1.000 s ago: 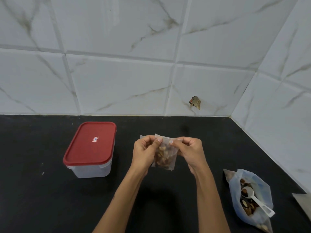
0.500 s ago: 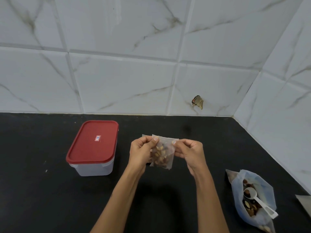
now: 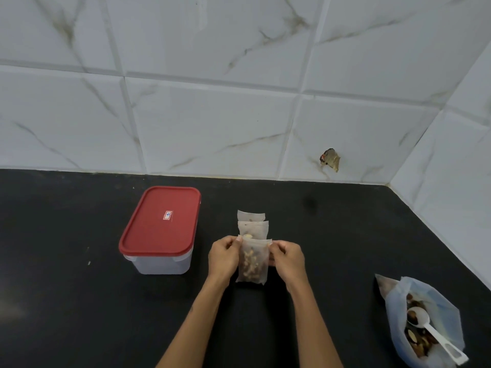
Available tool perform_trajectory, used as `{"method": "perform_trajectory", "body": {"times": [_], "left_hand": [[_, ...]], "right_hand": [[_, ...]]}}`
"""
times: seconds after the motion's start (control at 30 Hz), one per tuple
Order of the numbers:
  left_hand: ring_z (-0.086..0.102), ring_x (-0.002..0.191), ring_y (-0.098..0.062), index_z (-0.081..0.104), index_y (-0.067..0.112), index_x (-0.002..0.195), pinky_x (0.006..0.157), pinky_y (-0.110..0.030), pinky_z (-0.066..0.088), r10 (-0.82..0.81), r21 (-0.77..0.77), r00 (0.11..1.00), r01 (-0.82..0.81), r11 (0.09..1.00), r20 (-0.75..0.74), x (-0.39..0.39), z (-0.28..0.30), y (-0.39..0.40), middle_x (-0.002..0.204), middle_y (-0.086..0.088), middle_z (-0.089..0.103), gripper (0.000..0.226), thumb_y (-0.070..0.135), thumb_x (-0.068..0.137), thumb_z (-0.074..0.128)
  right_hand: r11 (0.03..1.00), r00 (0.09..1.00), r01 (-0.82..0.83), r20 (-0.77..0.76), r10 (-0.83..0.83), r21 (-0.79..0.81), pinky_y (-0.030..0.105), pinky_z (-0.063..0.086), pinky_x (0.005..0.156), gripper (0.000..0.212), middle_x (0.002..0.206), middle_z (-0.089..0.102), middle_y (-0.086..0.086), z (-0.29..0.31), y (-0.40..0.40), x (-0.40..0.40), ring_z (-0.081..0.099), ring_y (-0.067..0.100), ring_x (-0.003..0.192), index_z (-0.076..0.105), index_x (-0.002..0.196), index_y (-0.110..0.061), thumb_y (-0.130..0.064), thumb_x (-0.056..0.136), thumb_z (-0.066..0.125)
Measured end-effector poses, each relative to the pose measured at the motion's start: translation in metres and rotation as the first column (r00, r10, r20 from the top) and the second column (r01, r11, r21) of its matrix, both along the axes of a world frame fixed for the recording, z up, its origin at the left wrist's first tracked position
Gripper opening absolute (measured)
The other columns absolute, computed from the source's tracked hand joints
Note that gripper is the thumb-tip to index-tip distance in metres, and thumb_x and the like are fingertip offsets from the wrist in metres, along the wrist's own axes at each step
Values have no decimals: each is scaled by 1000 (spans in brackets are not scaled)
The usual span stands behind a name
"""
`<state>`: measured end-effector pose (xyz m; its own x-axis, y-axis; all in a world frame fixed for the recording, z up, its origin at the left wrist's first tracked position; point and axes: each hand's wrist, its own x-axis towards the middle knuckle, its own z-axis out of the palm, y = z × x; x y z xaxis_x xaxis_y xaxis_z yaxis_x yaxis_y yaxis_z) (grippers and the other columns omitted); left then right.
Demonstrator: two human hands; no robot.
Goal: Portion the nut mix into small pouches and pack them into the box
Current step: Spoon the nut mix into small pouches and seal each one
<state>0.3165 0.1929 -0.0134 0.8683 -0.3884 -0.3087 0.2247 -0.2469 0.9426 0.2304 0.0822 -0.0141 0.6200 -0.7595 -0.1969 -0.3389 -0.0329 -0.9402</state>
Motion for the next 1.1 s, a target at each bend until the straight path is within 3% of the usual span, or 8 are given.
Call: {"method": "perform_trajectory", "body": {"times": [0.23, 0.37, 0.53, 0.67, 0.87, 1.0, 1.1], "left_hand": [[67, 86, -11, 71, 15, 100, 79, -33, 59, 33, 20, 999, -34, 999, 37, 5, -6, 0, 88, 5, 68, 12, 14, 91, 64], [68, 86, -13, 71, 9, 103, 81, -36, 59, 30, 80, 996, -37, 996, 87, 5, -6, -1, 88, 2, 69, 15, 15, 90, 66], [59, 93, -10, 64, 12, 115, 85, -26, 49, -19, 230, 945, -60, 971, 326, -4, 13, 2, 100, 2, 65, 23, 19, 94, 59], [59, 92, -9, 63, 10, 116, 78, -21, 43, 18, 110, 896, -75, 991, 444, -17, 37, -3, 100, 2, 63, 23, 16, 95, 54], [60, 88, -1, 63, 15, 110, 68, -3, 45, -62, -71, 915, 98, 993, 398, -62, 58, -33, 99, 5, 65, 17, 20, 97, 54], [67, 90, -9, 63, 28, 97, 79, -23, 53, -200, -206, 934, 267, 941, 295, -113, 67, -66, 93, 5, 71, 8, 23, 95, 56], [68, 84, -8, 65, 17, 100, 77, -25, 56, -351, -312, 923, 384, 869, 158, -166, 73, -94, 91, 0, 72, 11, 20, 96, 55]], "right_hand": [[990, 995, 52, -78, -63, -133, 36, 57, 81, 18, 90, 72, 0, -11, -6, 7, 68, 15, 86, 73, 101, -11, -13, 90, 58], [984, 992, 71, -92, -87, -164, 40, 57, 83, 18, 93, 72, 1, -12, -6, 11, 68, 17, 88, 72, 103, -13, -12, 88, 62], [977, 990, 81, -97, -102, -198, 37, 53, 89, 22, 95, 72, -2, 2, -4, -1, 67, 15, 91, 68, 111, -16, -19, 90, 60], [984, 995, 82, -51, -91, -158, 35, 54, 88, 28, 94, 69, -7, 22, -2, -22, 66, 9, 87, 63, 118, -18, -27, 92, 57], [976, 988, 152, 48, -147, -156, 30, 55, 83, 28, 89, 66, -11, 60, -14, -73, 65, 4, 81, 61, 118, -22, -29, 91, 59], [925, 946, 320, 122, -301, -202, 29, 55, 80, 23, 91, 68, -7, 79, -41, -128, 65, 8, 85, 63, 112, -27, -29, 89, 60], [839, 867, 497, 147, -475, -220, 27, 51, 81, 19, 91, 68, -9, 85, -65, -184, 64, 9, 87, 66, 107, -25, -24, 89, 62]]}}
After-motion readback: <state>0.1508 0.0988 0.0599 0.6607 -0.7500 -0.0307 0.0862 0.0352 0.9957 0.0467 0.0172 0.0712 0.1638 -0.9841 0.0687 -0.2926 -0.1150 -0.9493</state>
